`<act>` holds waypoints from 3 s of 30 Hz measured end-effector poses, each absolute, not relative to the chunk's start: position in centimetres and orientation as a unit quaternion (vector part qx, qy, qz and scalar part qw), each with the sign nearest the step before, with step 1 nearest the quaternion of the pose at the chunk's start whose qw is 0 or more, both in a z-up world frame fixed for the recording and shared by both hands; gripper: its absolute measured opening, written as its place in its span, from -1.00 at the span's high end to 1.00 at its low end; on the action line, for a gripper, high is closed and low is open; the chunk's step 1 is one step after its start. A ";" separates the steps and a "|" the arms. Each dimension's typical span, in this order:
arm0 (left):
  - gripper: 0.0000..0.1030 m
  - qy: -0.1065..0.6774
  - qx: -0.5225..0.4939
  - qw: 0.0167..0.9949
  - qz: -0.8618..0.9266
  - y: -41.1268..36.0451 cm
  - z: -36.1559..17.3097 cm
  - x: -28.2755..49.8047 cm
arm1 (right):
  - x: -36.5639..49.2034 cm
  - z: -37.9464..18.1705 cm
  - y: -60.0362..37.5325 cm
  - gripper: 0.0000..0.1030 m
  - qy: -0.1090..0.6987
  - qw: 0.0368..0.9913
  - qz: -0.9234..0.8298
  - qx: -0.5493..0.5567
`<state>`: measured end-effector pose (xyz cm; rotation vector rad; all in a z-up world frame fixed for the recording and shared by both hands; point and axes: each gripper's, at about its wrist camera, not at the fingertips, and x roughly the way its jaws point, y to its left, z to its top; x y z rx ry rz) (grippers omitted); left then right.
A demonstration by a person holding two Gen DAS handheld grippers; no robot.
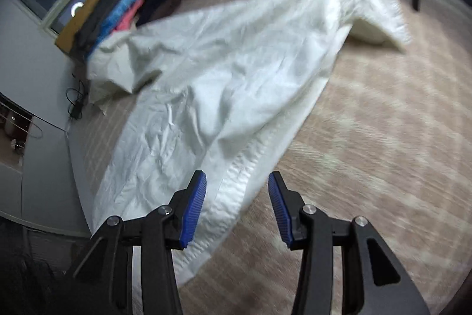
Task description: Fold clothes
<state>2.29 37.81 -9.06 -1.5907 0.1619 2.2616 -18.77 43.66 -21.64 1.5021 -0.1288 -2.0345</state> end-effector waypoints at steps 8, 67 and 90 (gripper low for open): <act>0.17 0.117 -0.564 0.147 0.804 42.9 -11.8 1.3 | -18.8 -23.5 42.3 0.11 -0.028 0.303 -0.747 0.591; 0.68 0.060 -0.506 0.016 0.860 9.4 -5.1 -3.4 | -22.3 -12.5 40.0 -0.24 -0.026 0.240 -0.800 0.549; 0.99 0.204 -0.544 0.229 0.781 31.8 -14.2 -5.2 | -19.4 -22.9 37.4 0.98 -0.054 0.279 -0.757 0.589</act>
